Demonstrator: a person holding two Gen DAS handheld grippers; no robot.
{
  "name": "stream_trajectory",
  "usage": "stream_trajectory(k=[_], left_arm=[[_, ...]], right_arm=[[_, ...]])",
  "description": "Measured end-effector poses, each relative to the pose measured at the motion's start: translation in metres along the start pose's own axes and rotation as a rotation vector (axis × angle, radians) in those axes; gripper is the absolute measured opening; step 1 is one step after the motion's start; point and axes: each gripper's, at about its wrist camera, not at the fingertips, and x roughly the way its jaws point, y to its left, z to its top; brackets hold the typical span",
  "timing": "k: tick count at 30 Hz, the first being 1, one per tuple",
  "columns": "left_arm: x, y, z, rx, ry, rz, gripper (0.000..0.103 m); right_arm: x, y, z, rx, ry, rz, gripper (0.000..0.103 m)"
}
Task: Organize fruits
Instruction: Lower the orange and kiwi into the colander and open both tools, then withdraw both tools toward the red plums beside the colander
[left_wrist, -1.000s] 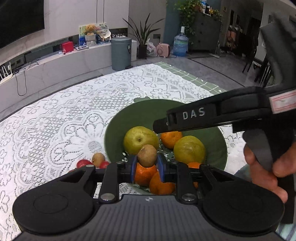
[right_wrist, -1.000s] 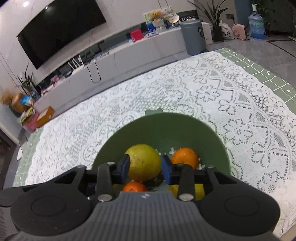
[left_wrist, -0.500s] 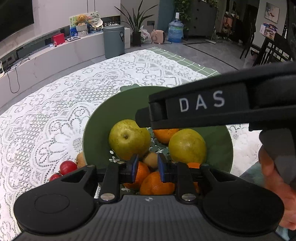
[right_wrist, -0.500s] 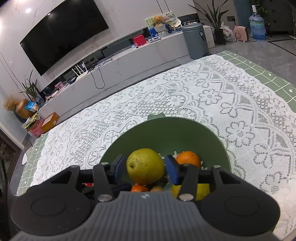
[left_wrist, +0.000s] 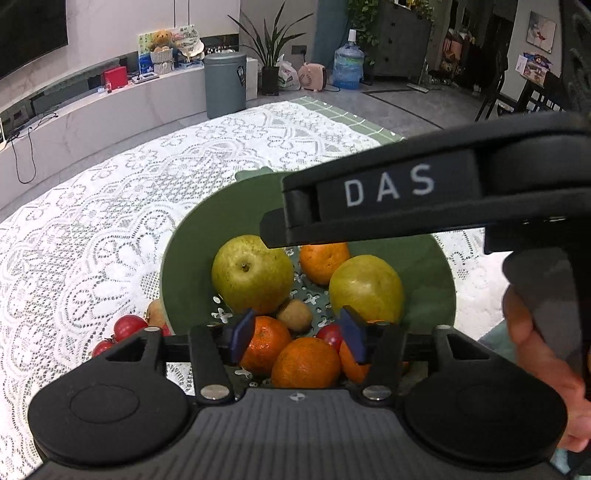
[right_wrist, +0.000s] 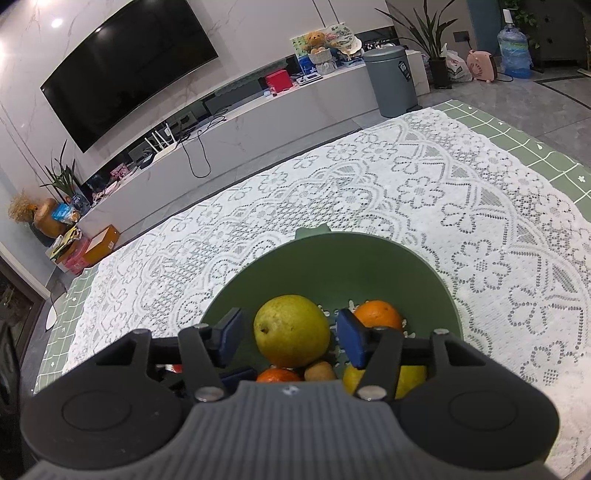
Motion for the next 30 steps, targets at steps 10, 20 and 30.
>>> stream_trajectory(k=[10,20,30], left_arm=[[-0.037,0.007,-0.008,-0.045,-0.091,-0.012,0.080],[-0.081,0.043,-0.014,-0.140,-0.197,0.038,0.080],[-0.098,0.097,-0.035,-0.254,-0.199,0.092,0.080]], right_arm=[[-0.011,0.001,-0.003,-0.005,-0.057,0.003,0.065],[-0.027,0.018,-0.012,-0.107,-0.142,-0.002,0.068],[-0.033,0.059,-0.032,-0.322,-0.222,0.015,0.067]])
